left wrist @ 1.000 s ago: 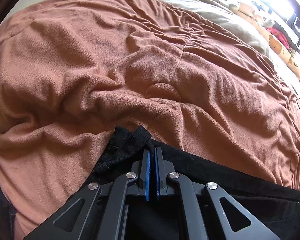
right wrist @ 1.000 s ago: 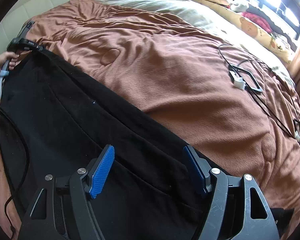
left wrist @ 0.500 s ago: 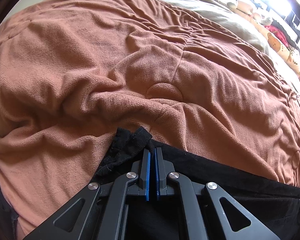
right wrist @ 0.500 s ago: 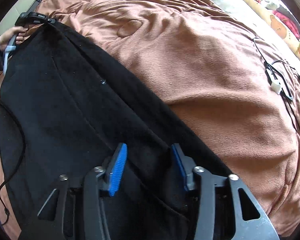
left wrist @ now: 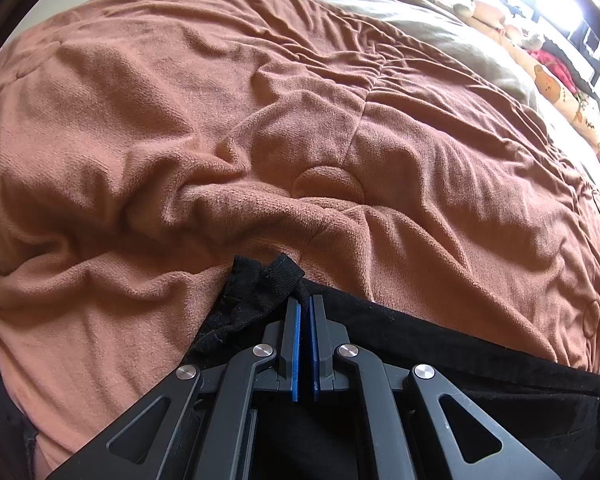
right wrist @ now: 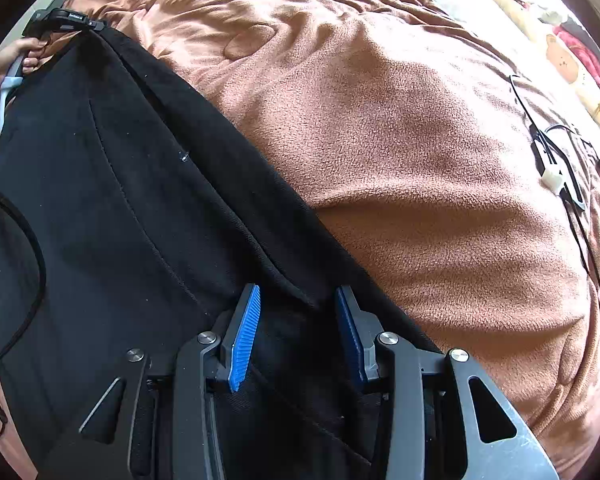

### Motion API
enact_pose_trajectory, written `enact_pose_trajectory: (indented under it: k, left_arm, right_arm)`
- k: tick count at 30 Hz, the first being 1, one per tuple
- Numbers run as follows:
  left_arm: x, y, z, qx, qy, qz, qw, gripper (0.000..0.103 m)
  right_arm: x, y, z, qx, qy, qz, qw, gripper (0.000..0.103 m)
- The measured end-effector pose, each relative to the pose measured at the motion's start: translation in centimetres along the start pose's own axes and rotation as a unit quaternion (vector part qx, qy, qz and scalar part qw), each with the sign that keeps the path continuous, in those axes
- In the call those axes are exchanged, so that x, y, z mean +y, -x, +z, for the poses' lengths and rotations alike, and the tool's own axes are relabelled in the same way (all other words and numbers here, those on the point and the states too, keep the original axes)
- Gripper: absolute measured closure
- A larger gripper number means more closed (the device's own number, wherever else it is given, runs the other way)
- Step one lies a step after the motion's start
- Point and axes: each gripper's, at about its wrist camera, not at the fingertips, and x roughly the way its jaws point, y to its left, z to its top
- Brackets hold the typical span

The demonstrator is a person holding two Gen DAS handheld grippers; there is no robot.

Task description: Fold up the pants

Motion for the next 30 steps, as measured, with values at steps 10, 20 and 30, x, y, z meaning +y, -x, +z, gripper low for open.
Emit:
enact_pose_trajectory:
  k: [10, 20, 30]
  left_arm:
    - [0.2, 0.1, 0.5, -0.001, 0.005, -0.002, 1.0, 0.099]
    - [-0.2, -1.8, 1.3, -0.002, 0.009, 0.01, 0.9999, 0.099]
    - [-0.7, -2.9, 1.7, 0.0, 0.006, 0.024, 0.9997, 0.096]
  right_arm:
    - [2.1, 2.5, -0.6, -0.066, 0.03, -0.077, 0.994, 0.103]
    - [2.2, 0.2, 1.0, -0.074, 0.02, -0.132, 0.988, 0.103]
    - [1.9, -2.8, 1.8, -0.058, -0.023, -0.156, 0.986, 0.103]
